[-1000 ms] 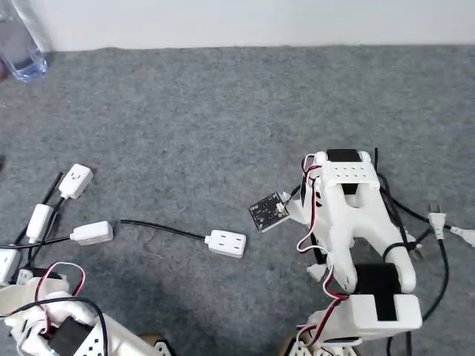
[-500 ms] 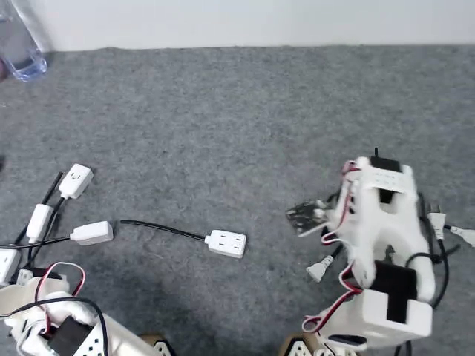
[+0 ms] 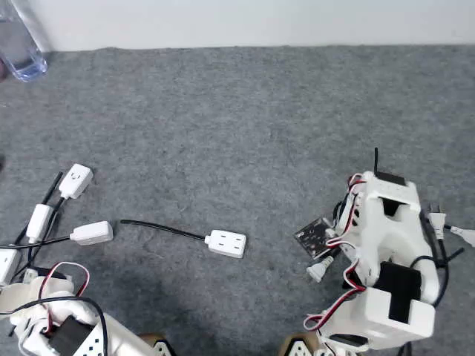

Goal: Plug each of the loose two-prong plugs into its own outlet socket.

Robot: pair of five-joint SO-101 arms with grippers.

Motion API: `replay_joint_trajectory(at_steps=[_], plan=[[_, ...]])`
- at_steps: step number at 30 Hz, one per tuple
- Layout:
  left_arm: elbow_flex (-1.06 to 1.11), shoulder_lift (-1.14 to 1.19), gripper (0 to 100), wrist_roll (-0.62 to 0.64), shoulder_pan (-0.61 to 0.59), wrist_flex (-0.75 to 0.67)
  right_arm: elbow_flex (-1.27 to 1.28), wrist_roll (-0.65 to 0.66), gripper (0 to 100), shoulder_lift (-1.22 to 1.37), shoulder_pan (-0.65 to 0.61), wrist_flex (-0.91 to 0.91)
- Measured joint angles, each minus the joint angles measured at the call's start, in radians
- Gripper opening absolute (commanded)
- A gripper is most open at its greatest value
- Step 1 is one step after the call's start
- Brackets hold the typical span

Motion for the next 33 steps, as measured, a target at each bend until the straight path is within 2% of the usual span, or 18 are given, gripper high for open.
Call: replay_joint_trajectory(at_steps=[5, 16, 26, 31, 33], plan=[[0.0, 0.0, 1, 0.0, 0.0, 0.081, 0.0, 0.0, 27.0, 0.0, -0.009, 0.0], [0.0, 0.0, 1, 0.0, 0.0, 0.094, 0.008, 0.002, 27.0, 0.0, -0.112, -0.048], [0.0, 0.0, 1, 0.0, 0.0, 0.094, 0.008, 0.002, 26.9, 0.0, -0.13, -0.051], [-0.003, 0.0, 1, 0.0, 0.0, 0.13, 0.006, -0.025, 19.0, 0.0, -0.14, -0.057], [-0.015, 0.0, 1, 0.0, 0.0, 0.155, 0.006, -0.049, 18.8, 0.0, -0.152, -0.061]])
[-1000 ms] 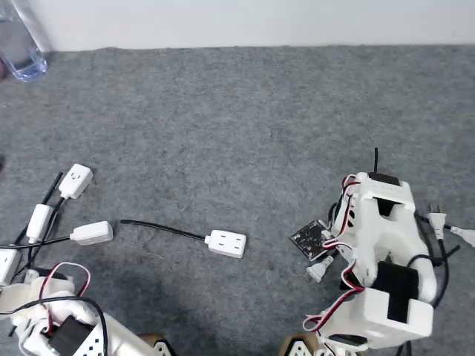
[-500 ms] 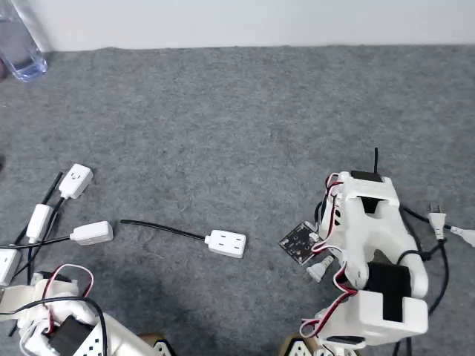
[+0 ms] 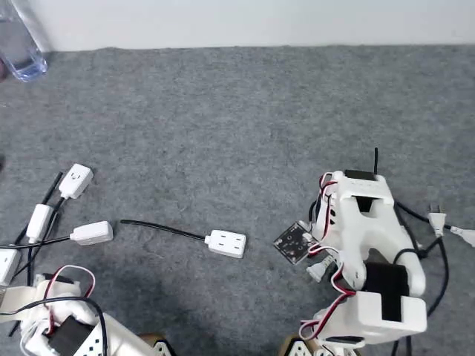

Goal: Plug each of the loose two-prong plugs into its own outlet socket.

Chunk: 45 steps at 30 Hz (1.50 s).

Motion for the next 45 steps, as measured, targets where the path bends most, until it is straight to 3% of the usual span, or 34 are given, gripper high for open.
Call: replay_joint_trajectory(at_steps=[7, 18, 26, 34, 45], plan=[[0.0, 0.0, 1, 0.0, 0.0, 0.008, 0.006, -0.017, 28.0, 0.0, -0.003, 0.002], [0.0, 0.0, 1, 0.0, 0.0, 0.008, 0.011, -0.025, 24.6, -0.014, -0.012, 0.002], [0.0, 0.0, 1, 0.0, 0.0, 0.008, -0.054, -0.203, 24.6, -0.278, -0.127, 0.19], [0.0, 0.0, 1, 0.0, 0.0, 0.008, 0.04, -0.235, 24.5, -0.486, -0.13, 0.334], [0.0, 0.0, 1, 0.0, 0.0, 0.008, 0.199, -0.226, 24.5, -0.54, 0.04, 0.282]])
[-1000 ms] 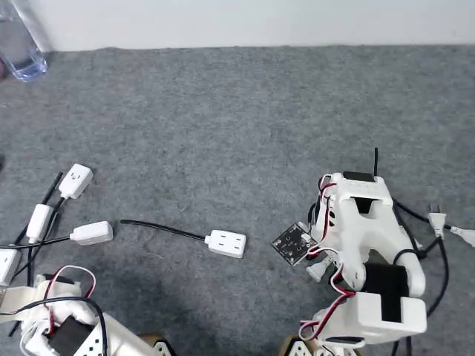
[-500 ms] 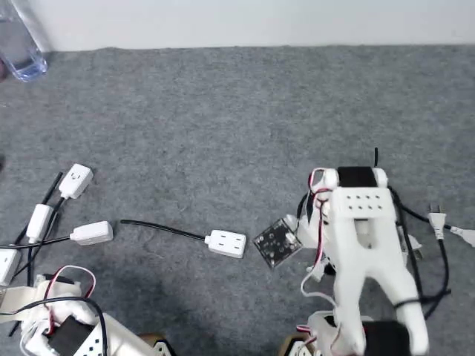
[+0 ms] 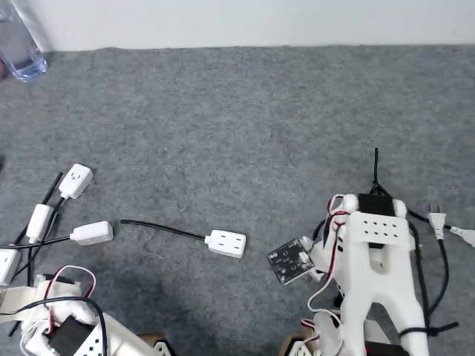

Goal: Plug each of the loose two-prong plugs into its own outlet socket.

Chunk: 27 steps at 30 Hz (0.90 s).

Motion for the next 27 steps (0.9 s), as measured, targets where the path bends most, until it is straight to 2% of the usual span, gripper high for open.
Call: replay_joint_trajectory(at_steps=[5, 11, 14, 21, 27], plan=[[0.0, 0.0, 1, 0.0, 0.0, 0.0, 0.044, 0.057, 24.5, 0.0, 0.017, -0.021], [0.0, 0.0, 1, 0.0, 0.0, 0.0, 0.161, 0.06, 24.5, 0.0, 0.02, -0.192], [0.0, 0.0, 1, 0.0, 0.0, 0.0, 0.178, 0.06, 24.5, 0.0, 0.02, -0.219], [0.0, 0.0, 1, 0.0, 0.0, 0.0, 0.183, 0.064, 24.5, -0.008, 0.069, -0.222], [0.0, 0.0, 1, 0.0, 0.0, 0.0, 0.107, 0.084, 24.5, -0.009, 0.153, -0.124]])
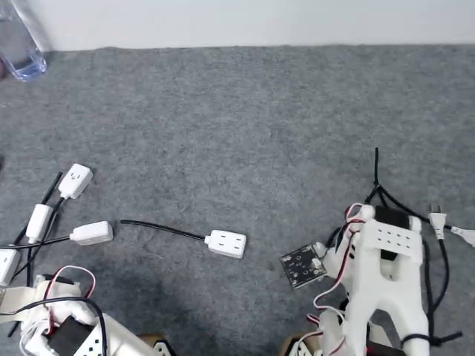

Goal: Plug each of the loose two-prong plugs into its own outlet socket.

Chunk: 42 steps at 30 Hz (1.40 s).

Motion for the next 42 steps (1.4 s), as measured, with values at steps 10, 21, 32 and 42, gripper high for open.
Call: replay_joint_trajectory(at_steps=[10, 21, 32, 42], plan=[[0.0, 0.0, 1, 0.0, 0.0, 0.0, 0.12, 0.077, 24.5, 0.0, 0.032, -0.175], [0.0, 0.0, 1, 0.0, 0.0, 0.0, 0.141, 0.075, 24.5, 0.0, -0.072, -0.247], [0.0, 0.0, 1, 0.0, 0.0, 0.0, 0.147, -0.163, 24.5, 0.0, -0.299, -0.362], [0.0, 0.0, 1, 0.0, 0.0, 0.0, -0.118, -0.235, 24.2, 0.0, -0.333, 0.058]])
